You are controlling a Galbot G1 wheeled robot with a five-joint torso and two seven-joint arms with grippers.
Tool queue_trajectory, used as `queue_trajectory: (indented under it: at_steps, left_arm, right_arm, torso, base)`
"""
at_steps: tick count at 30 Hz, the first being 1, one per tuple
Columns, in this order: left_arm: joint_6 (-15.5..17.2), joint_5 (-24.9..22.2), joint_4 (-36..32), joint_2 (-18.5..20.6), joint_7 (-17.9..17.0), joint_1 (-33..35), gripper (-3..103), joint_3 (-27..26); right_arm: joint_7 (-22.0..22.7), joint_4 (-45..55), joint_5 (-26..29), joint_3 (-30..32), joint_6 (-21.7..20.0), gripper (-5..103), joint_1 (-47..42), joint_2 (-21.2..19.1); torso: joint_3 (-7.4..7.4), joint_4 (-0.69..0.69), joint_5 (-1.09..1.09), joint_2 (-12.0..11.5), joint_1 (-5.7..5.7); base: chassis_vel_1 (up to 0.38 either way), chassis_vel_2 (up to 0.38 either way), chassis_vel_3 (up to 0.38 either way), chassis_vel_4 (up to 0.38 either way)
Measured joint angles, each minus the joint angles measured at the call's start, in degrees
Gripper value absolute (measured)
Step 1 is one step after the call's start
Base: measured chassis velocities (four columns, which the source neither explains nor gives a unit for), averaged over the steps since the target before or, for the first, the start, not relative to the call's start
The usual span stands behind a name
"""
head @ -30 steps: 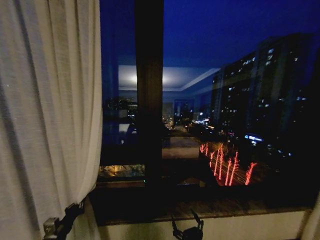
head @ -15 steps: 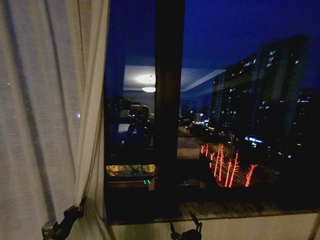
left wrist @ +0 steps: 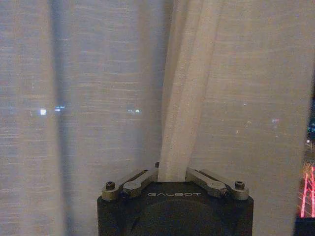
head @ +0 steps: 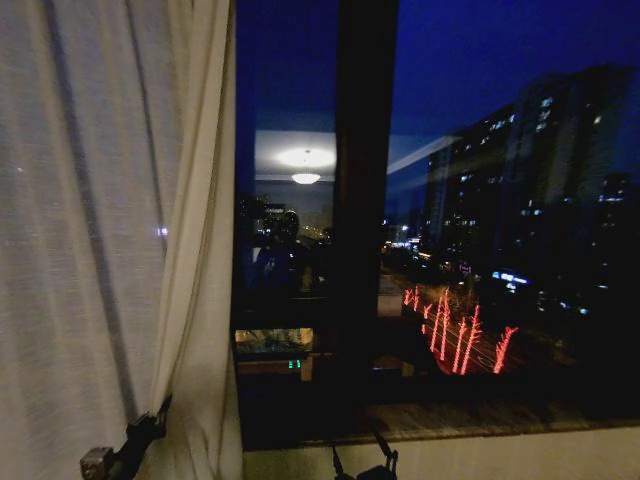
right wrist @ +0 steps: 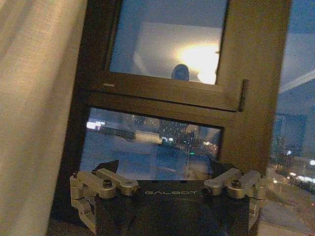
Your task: Open the curtains by pulling them apart, changing their state from closed to fully open.
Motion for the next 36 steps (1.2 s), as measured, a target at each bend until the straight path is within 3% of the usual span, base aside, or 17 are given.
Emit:
queue_trajectory:
  at_steps: [36]
  left_arm:
    - [-1.3, 0.4, -1.1, -1.0, 1.3, 2.4, 0, -1.1]
  right_arm:
    - [0.0, 0.5, -0.9, -1.4, 0.3, 100, -0.7, 0.0]
  torso:
    - [0.00, 0.00, 0.01, 0.0, -0.01]
  base:
    - [0.226, 0.224, -0.227, -0.224]
